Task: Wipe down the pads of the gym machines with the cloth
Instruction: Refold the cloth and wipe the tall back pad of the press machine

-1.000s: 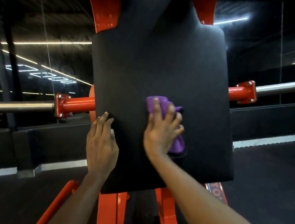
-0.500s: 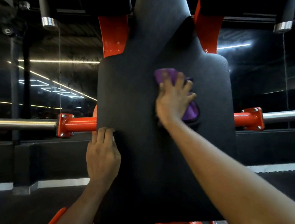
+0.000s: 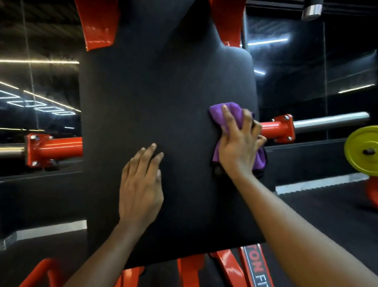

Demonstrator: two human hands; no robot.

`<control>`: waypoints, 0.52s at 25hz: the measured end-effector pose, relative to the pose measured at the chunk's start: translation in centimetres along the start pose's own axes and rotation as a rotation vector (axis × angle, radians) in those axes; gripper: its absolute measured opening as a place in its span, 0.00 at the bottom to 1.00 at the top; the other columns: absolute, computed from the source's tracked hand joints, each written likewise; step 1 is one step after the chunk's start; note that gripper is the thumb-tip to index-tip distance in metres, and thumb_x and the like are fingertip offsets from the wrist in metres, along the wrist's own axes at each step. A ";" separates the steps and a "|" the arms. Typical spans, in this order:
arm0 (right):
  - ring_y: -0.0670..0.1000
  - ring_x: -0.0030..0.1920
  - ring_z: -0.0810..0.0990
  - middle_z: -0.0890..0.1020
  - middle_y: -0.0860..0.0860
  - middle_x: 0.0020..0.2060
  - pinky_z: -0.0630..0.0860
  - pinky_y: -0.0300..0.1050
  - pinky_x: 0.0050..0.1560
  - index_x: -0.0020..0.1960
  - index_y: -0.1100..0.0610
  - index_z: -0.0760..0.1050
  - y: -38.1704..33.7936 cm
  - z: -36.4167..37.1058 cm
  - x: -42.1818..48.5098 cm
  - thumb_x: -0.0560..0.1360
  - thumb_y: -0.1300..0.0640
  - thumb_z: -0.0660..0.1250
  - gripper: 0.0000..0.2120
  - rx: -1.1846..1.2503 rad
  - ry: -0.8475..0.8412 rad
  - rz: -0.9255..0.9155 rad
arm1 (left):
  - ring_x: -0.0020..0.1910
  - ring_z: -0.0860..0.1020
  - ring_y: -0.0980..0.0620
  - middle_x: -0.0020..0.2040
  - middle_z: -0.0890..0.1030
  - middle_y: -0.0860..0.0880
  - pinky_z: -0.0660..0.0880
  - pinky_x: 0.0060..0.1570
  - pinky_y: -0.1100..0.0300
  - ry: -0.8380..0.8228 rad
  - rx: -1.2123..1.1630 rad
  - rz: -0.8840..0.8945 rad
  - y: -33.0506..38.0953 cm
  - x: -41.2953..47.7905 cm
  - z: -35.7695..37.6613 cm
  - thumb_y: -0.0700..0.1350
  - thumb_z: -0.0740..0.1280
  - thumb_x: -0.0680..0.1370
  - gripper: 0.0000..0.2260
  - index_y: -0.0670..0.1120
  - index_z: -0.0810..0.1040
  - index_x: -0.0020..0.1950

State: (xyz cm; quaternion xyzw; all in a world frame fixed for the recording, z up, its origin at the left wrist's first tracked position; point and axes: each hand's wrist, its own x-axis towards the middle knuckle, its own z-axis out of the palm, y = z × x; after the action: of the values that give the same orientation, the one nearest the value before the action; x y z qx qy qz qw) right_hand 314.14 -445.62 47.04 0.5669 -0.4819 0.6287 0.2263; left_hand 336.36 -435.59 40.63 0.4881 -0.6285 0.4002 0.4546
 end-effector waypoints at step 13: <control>0.64 0.65 0.68 0.68 0.58 0.73 0.69 0.66 0.63 0.74 0.44 0.71 4.5 2.9 -24.2 0.79 0.51 0.61 0.23 0.104 0.181 0.727 | 0.81 0.54 0.50 0.82 0.58 0.51 0.55 0.78 0.49 -0.323 0.021 0.272 -0.3 -4.8 3.1 0.40 0.58 0.81 0.26 0.50 0.62 0.80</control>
State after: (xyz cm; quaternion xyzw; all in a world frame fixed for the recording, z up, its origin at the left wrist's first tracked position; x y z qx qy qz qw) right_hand 317.98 -443.72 22.59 0.3116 -0.5970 0.7392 0.0009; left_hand 336.58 -437.34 35.18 0.4612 -0.7491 0.3809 0.2847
